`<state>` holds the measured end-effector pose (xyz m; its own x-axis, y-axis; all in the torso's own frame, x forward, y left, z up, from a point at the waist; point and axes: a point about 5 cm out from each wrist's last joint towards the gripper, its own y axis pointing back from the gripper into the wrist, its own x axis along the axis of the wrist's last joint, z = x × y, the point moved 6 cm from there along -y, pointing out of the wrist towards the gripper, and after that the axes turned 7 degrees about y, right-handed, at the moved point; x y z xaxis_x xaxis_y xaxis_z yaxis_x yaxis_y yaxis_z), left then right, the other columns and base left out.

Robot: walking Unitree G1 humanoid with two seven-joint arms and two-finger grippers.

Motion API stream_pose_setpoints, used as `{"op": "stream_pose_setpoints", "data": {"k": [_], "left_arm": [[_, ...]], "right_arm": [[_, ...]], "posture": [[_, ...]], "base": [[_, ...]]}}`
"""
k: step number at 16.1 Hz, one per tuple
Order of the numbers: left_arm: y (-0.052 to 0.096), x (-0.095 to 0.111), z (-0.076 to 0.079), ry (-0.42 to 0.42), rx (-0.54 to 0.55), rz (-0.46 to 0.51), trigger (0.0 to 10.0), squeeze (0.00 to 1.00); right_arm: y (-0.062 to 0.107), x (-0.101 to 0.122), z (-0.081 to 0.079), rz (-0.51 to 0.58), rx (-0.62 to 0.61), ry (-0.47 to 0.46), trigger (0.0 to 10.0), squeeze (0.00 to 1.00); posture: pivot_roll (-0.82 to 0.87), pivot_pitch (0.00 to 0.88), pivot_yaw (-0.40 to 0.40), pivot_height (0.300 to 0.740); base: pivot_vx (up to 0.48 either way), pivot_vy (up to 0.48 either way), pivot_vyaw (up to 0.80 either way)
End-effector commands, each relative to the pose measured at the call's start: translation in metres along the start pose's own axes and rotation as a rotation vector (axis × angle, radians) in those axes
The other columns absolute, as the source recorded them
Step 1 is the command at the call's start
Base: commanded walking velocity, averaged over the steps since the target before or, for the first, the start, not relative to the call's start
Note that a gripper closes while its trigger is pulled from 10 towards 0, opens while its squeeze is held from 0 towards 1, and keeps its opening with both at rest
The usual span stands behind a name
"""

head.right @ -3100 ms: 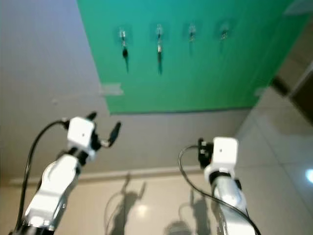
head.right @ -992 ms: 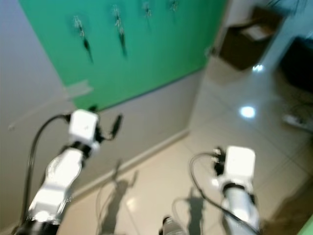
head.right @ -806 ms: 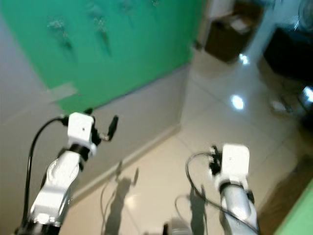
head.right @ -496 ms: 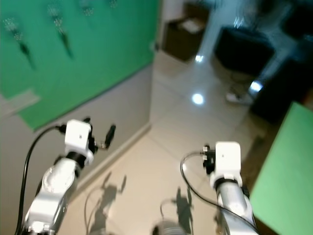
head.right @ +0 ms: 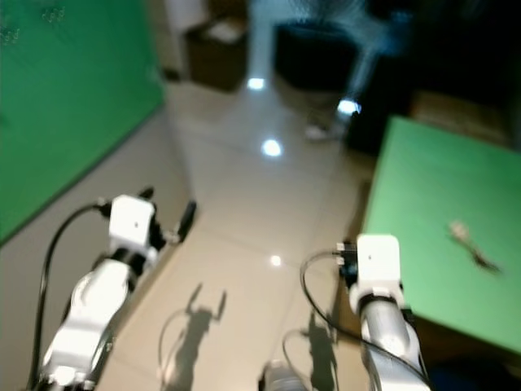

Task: Hang keys on a hook

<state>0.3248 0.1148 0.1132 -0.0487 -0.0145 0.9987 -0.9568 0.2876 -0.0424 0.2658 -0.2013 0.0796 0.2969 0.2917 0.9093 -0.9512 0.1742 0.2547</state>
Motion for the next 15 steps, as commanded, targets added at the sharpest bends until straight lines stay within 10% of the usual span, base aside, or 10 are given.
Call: {"op": "stream_pose_setpoints", "data": {"k": [1, 8, 15], "left_arm": [[-0.002, 0.003, 0.004, -0.016, -0.026, 0.012, 10.0, 0.0], [-0.002, 0.006, 0.005, -0.02, -0.027, 0.028, 10.0, 0.0], [0.018, 0.012, -0.013, -0.043, 0.119, 0.058, 10.0, 0.0]], "right_arm": [[0.002, -0.001, 0.004, -0.01, -0.022, 0.007, 10.0, 0.0], [0.001, 0.009, 0.003, 0.039, -0.017, 0.03, 10.0, 0.0], [-0.013, 0.06, -0.046, 0.322, 0.236, 0.082, 10.0, 0.0]], "posture": [[-0.22, 0.108, 0.038, 0.74], [-0.22, 0.108, 0.031, 0.74], [-0.12, 0.109, -0.085, 0.74]], "base": [[0.0, -0.326, -0.8], [0.0, -0.328, -0.8], [0.0, -0.281, -0.8]]}}
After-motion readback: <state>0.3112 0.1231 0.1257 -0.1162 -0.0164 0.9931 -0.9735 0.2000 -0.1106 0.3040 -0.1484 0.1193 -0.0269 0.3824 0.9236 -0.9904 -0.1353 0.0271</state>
